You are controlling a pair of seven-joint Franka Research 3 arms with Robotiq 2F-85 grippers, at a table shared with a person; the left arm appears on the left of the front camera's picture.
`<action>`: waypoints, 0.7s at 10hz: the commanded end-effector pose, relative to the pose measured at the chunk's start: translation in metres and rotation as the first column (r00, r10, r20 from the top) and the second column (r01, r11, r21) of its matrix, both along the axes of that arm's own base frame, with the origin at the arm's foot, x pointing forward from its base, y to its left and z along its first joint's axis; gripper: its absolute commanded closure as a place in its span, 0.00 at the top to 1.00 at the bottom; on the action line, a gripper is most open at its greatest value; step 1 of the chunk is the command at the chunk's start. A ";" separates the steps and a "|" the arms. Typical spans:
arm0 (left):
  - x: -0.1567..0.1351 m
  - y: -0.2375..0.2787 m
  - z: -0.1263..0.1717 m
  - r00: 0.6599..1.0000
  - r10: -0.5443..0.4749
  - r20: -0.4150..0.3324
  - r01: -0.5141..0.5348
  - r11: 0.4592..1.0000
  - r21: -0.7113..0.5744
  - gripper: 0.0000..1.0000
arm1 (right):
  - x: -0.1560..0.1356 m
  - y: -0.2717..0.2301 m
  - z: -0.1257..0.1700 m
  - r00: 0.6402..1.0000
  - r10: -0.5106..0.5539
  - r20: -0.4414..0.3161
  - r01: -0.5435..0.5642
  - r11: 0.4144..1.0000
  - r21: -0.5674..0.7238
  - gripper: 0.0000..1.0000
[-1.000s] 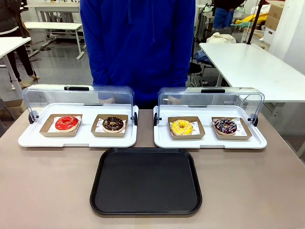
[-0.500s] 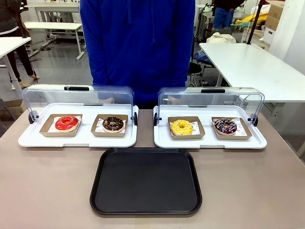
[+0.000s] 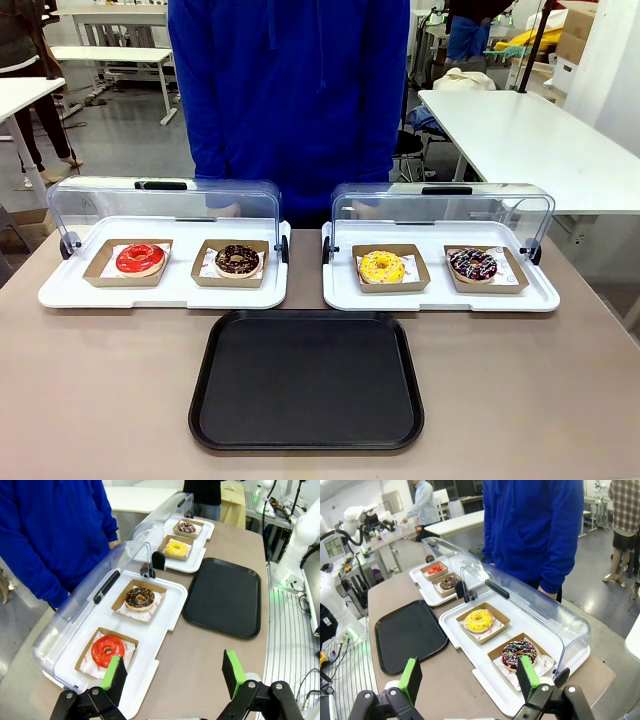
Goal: Move the third donut from the left to the tray.
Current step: Pick up the Paper togo box containing the Donut indicated by the person and place it on the Handle tray.
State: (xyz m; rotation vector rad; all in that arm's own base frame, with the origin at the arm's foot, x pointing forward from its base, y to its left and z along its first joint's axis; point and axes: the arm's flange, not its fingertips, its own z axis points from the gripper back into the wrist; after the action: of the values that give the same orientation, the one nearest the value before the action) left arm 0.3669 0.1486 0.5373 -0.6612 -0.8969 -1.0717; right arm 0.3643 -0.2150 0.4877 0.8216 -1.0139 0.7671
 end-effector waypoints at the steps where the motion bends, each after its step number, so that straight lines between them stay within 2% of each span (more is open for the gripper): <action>1: 0.001 0.000 0.001 1.000 -0.016 0.025 0.016 1.000 -0.016 1.00 | 0.004 -0.001 0.002 0.999 0.004 0.038 -0.005 1.000 0.012 1.00; 7: 0.001 0.000 0.001 1.000 -0.016 0.025 0.016 1.000 -0.016 1.00 | 0.004 -0.001 0.002 0.999 0.004 0.038 -0.005 1.000 0.012 1.00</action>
State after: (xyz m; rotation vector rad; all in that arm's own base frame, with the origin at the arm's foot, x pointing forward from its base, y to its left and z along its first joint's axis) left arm 0.3669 0.1486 0.5373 -0.6612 -0.8969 -1.0717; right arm 0.3643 -0.2150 0.4877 0.8215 -1.0139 0.7672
